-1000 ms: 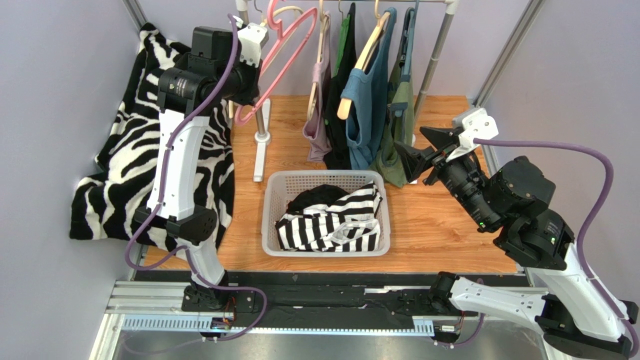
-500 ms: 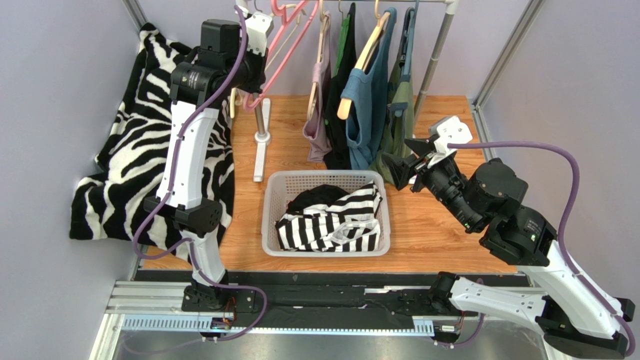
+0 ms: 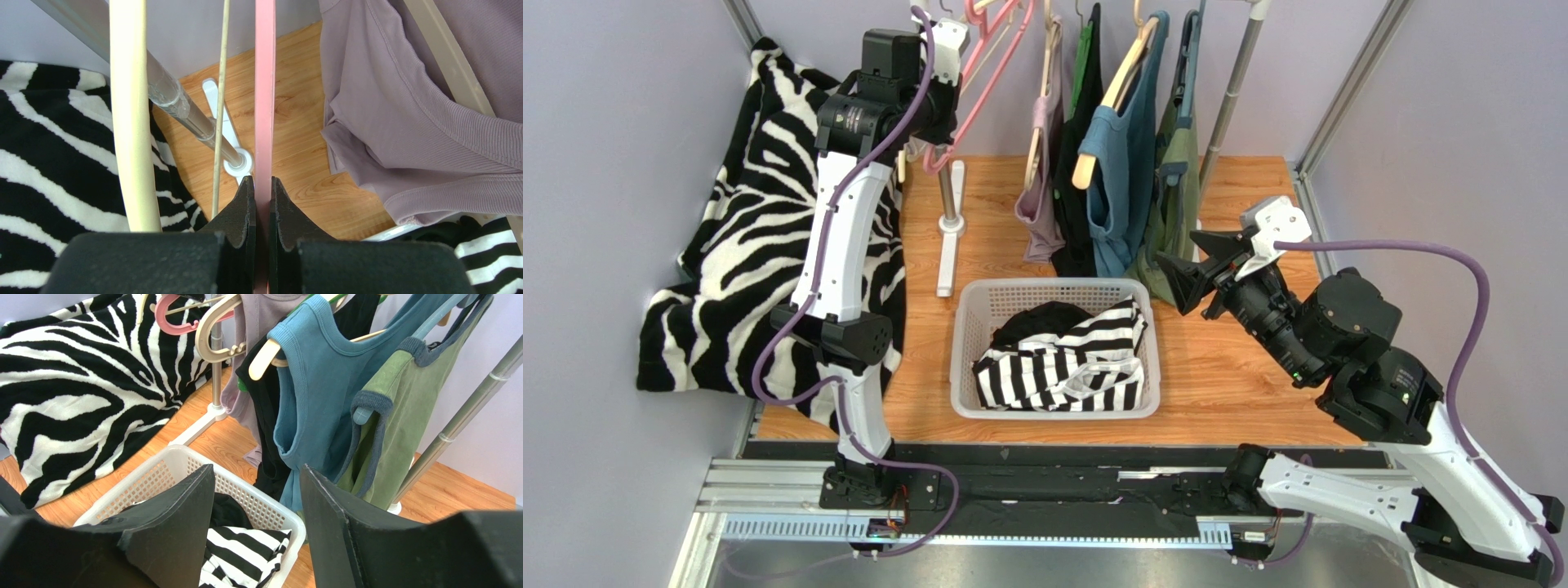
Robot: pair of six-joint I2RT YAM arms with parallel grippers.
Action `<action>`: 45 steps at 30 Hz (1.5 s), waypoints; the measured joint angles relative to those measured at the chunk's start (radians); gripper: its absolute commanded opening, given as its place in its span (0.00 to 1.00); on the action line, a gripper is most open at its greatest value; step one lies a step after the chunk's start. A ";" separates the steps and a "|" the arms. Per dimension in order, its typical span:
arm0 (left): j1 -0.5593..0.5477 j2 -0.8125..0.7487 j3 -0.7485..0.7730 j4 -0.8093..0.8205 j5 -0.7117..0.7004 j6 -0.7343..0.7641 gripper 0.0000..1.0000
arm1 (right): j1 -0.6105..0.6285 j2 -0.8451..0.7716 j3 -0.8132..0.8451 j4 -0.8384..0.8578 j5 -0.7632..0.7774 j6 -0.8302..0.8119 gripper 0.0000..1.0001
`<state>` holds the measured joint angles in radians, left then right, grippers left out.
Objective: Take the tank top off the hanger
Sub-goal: Place the hanger at the clothesline, then pick up the hanger from the clothesline.
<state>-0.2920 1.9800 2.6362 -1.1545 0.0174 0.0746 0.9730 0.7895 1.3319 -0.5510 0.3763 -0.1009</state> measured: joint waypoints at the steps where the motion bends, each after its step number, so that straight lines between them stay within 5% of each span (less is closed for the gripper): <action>1: 0.000 -0.004 -0.007 0.003 0.001 0.000 0.19 | 0.000 0.001 -0.004 0.002 0.000 0.002 0.62; 2: 0.000 -0.011 -0.023 0.011 0.002 -0.002 0.23 | 0.000 0.002 -0.006 0.002 0.000 0.004 0.62; 6: 0.000 -0.064 -0.129 0.009 0.017 -0.008 0.75 | 0.000 0.019 -0.008 0.011 0.005 0.017 0.63; 9: 0.000 -0.110 -0.197 0.000 0.043 -0.016 0.96 | 0.000 0.062 0.015 0.017 0.013 0.026 0.63; 17: 0.000 -0.327 -0.295 -0.010 0.167 -0.038 0.98 | 0.000 0.238 0.122 0.036 0.037 0.036 0.64; 26: -0.083 -0.552 -0.296 0.010 0.275 -0.045 0.99 | 0.000 0.168 0.063 0.053 0.124 0.075 0.64; 33: -0.251 -0.400 -0.163 0.040 0.247 -0.018 0.99 | 0.000 0.034 -0.054 0.056 0.174 0.134 0.62; 45: -0.267 -0.099 -0.057 0.099 0.092 -0.021 0.99 | -0.001 -0.087 -0.176 0.047 0.199 0.180 0.61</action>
<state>-0.5587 1.8812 2.5790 -1.0557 0.1097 0.0536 0.9722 0.7021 1.1557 -0.5041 0.5755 0.0792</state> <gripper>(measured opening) 0.990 0.611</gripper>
